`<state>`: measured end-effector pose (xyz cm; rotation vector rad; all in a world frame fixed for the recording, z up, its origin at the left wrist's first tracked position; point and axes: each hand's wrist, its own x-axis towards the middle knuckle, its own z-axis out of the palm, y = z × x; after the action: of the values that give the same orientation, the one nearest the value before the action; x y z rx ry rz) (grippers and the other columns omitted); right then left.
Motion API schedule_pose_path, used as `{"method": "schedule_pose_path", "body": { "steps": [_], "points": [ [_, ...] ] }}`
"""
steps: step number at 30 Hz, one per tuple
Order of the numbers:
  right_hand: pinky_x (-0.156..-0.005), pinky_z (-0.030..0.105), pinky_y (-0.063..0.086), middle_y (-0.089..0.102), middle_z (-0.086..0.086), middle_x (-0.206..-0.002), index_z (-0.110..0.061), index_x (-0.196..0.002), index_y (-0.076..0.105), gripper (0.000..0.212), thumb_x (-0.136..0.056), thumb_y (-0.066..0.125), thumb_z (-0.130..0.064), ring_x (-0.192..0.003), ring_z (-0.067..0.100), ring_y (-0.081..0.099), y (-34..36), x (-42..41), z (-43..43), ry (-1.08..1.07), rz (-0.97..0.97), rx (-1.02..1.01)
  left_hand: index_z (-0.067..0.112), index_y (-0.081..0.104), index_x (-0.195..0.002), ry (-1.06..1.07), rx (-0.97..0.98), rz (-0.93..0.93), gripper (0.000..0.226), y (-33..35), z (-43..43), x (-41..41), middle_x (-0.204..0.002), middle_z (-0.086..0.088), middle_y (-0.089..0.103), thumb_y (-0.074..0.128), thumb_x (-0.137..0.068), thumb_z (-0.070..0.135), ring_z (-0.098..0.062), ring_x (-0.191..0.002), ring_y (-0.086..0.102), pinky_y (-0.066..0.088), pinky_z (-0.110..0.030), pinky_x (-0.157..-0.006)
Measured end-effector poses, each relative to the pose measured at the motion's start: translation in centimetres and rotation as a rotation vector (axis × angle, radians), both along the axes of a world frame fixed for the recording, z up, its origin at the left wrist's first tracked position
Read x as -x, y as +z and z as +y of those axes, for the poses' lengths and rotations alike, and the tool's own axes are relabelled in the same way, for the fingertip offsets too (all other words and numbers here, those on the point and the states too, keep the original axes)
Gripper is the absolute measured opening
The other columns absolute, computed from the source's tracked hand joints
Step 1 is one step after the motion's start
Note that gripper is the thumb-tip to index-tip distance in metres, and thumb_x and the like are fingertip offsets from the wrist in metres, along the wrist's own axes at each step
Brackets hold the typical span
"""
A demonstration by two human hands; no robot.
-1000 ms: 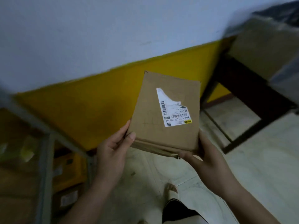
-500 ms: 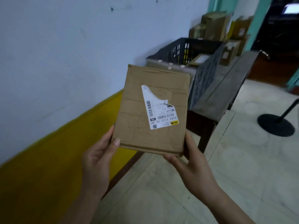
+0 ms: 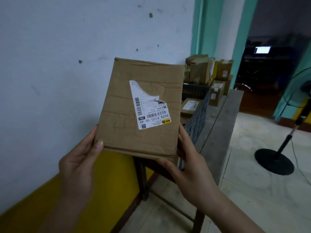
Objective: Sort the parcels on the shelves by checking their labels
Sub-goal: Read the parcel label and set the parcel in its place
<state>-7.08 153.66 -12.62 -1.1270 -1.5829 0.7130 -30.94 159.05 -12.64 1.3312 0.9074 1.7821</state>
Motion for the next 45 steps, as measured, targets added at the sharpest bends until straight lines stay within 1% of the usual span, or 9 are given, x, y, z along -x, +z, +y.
{"method": "schedule_pose_path", "body": {
  "steps": [4, 8, 12, 17, 25, 31, 35, 40, 45],
  "points": [
    [-0.103, 0.003, 0.037, 0.041, -0.055, -0.130, -0.041, -0.157, 0.009, 0.092, -0.092, 0.068, -0.016, -0.127, -0.022, 0.043, 1.6, -1.4, 5.5, -0.078, -0.045, -0.048, 0.020, 0.063, -0.129, -0.067, -0.033, -0.048, 0.044, 1.1, 7.3, -2.0, -0.120, 0.013, 0.074, 0.062, -0.087, 0.007, -0.010, -0.122, 0.065, 0.054, -0.019, -0.095],
    [-0.107, 0.029, 0.048, 0.051, -0.031, -0.141, -0.040, -0.157, 0.018, 0.080, -0.094, 0.064, -0.024, -0.133, -0.005, 0.050, 2.9, -2.6, 11.5, -0.157, 0.045, -0.081, 0.033, 0.071, -0.118, -0.140, -0.043, -0.071, 0.041, 1.8, 15.0, -4.4, -0.114, 0.018, 0.075, 0.065, -0.087, 0.008, -0.005, -0.116, 0.067, 0.055, -0.017, -0.092],
    [-0.091, 0.032, 0.059, 0.061, -0.019, -0.128, -0.043, -0.147, 0.039, 0.055, -0.098, 0.059, -0.028, -0.115, 0.003, 0.064, 4.7, -4.4, 18.4, -0.420, 0.178, -0.096, 0.031, 0.067, -0.119, -0.215, -0.003, 0.044, 0.038, 1.8, 21.3, -7.6, -0.099, 0.028, 0.075, 0.069, -0.089, 0.006, 0.006, -0.100, 0.070, 0.055, -0.011, -0.083],
    [-0.089, 0.028, 0.053, 0.063, -0.010, -0.121, -0.033, -0.136, 0.059, 0.038, -0.100, 0.059, -0.020, -0.113, 0.012, 0.061, 4.6, -10.1, 25.9, -0.610, 0.230, 0.072, 0.029, 0.074, -0.106, -0.339, 0.056, 0.316, 0.017, 0.1, 27.2, -9.3, -0.104, 0.012, 0.076, 0.071, -0.090, 0.024, -0.005, -0.102, 0.071, 0.058, -0.027, -0.086],
    [-0.091, 0.036, 0.051, 0.063, 0.005, -0.126, -0.027, -0.126, 0.068, 0.033, -0.102, 0.051, -0.013, -0.112, 0.025, 0.060, 1.9, -15.7, 35.5, -0.339, 0.150, 0.476, 0.028, 0.069, -0.092, -0.528, 0.173, 0.519, 0.006, -1.7, 30.5, -11.4, -0.095, 0.007, 0.070, 0.067, -0.095, 0.023, -0.007, -0.096, 0.068, 0.058, -0.028, -0.087],
    [-0.106, 0.046, 0.048, 0.068, 0.006, -0.125, -0.023, -0.122, 0.072, 0.036, -0.099, 0.051, -0.005, -0.120, 0.027, 0.061, 1.0, -19.0, 40.1, -0.161, 0.127, 0.517, 0.037, 0.071, -0.098, -0.591, 0.235, 0.661, 0.010, -2.0, 30.9, -12.6, -0.099, 0.017, 0.069, 0.063, -0.097, 0.030, -0.003, -0.100, 0.066, 0.057, -0.025, -0.086],
    [-0.105, 0.041, 0.048, 0.066, -0.006, -0.131, -0.028, -0.120, 0.072, 0.038, -0.101, 0.049, -0.004, -0.120, 0.017, 0.061, -0.4, -21.3, 40.7, -0.057, 0.092, 0.536, 0.042, 0.071, -0.095, -0.503, 0.256, 0.598, 0.011, -1.5, 30.5, -13.8, -0.094, 0.010, 0.071, 0.063, -0.094, 0.035, -0.011, -0.097, 0.068, 0.061, -0.027, -0.074],
    [-0.082, 0.014, 0.051, 0.074, -0.021, -0.106, -0.027, -0.115, 0.073, 0.039, -0.100, 0.050, 0.001, -0.099, -0.013, 0.065, -0.1, -22.5, 41.6, 0.029, -0.009, 0.504, 0.039, 0.072, -0.091, -0.344, 0.270, 0.520, 0.012, -2.1, 29.5, -15.8, -0.087, 0.004, 0.072, 0.062, -0.086, 0.034, -0.012, -0.089, 0.070, 0.055, -0.017, -0.076],
    [-0.081, 0.014, 0.052, 0.075, -0.011, -0.108, -0.023, -0.118, 0.074, 0.032, -0.102, 0.052, -0.006, -0.101, 0.001, 0.068, 0.2, -23.1, 42.4, 0.090, -0.142, 0.486, 0.034, 0.073, -0.087, -0.265, 0.259, 0.459, 0.014, -1.9, 27.2, -17.6, -0.083, -0.002, 0.075, 0.062, -0.084, 0.026, -0.013, -0.079, 0.072, 0.059, -0.022, -0.075]
  ]
}}
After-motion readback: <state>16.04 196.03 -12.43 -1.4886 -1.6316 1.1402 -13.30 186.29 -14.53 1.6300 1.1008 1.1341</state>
